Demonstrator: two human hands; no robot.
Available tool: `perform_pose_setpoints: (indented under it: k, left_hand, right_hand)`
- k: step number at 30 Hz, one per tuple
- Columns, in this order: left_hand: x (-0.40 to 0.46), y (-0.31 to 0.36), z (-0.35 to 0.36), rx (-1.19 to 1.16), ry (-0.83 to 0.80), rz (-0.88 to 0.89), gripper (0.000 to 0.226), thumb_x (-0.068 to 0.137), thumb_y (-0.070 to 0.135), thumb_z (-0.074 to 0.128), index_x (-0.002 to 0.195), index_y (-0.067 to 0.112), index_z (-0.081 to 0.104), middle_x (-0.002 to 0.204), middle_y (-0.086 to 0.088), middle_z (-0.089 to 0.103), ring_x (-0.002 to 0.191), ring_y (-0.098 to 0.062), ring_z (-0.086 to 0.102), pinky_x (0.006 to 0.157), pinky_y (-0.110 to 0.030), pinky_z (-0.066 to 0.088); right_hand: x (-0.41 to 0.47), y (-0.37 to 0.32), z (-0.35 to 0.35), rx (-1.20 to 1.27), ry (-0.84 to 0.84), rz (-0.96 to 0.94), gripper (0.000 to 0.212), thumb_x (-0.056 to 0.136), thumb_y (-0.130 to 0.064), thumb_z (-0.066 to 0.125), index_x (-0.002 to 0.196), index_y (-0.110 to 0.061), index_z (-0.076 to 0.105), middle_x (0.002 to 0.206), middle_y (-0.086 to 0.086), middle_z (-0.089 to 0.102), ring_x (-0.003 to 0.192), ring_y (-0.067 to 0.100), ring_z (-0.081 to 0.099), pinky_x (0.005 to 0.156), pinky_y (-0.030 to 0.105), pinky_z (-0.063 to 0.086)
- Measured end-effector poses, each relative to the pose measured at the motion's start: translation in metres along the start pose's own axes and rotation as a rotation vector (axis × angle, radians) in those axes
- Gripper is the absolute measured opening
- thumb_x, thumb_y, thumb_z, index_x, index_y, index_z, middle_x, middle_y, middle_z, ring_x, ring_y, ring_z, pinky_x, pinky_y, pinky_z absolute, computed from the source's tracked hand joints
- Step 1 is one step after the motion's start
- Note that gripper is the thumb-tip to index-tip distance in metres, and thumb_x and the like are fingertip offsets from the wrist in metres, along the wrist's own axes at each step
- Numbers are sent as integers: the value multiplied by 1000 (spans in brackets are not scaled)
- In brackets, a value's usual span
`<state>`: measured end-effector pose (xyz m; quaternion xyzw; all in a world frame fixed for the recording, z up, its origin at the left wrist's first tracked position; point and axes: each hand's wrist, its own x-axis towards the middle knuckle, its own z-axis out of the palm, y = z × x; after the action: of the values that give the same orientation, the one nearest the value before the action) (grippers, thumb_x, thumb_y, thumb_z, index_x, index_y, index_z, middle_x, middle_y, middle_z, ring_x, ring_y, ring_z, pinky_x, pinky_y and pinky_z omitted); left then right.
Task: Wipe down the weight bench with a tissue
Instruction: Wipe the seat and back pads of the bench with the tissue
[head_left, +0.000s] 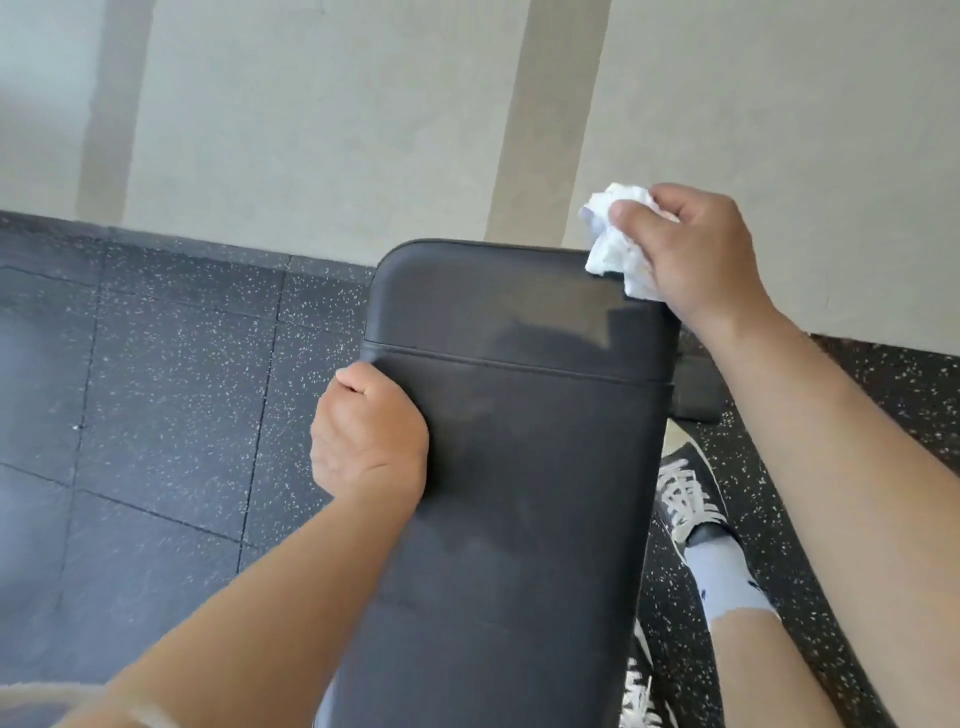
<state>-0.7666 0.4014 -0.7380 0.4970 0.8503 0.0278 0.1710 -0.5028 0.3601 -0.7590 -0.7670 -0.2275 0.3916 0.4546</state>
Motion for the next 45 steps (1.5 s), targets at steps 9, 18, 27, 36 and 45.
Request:
perform_pose_setpoints:
  k: [9,18,27,36,45]
  left_hand:
    - [-5,2,-4,-40,-37,39,67,100,39,16,128,5,66,137,-23,61,122,-45,56,104,-50,39]
    - [-8,3,-4,-56,-9,20,69,97,42,18,127,1,64,135,-26,62,120,-47,57,104,-51,40]
    - [-7,3,-5,-62,-36,11,69,97,41,18,128,1,64,136,-26,61,122,-47,56,106,-50,39]
    - [-6,1,-4,-48,-22,21,71,96,44,16,124,4,68,132,-26,64,118,-49,58,103,-52,41]
    - [-4,2,-4,-61,-11,5,66,97,43,16,112,11,71,122,-20,68,108,-45,61,94,-50,43]
  right_hand:
    - [-135,51,25,157,515,-30,27,101,-34,58,81,-21,45,69,-13,52,64,6,48,61,24,40]
    - [-77,21,8,13,447,-70,27,98,-31,55,77,-25,40,61,-10,44,61,7,45,60,30,40]
    - [-121,38,18,-20,523,-171,25,98,-27,62,83,-19,44,72,-9,45,68,17,42,63,36,36]
    - [-150,37,27,-516,424,-476,14,83,-20,70,83,-7,65,79,6,56,69,30,51,57,42,45]
    - [-45,-57,104,-914,42,-615,20,96,-23,46,112,-28,58,92,-7,41,81,19,42,65,34,27]
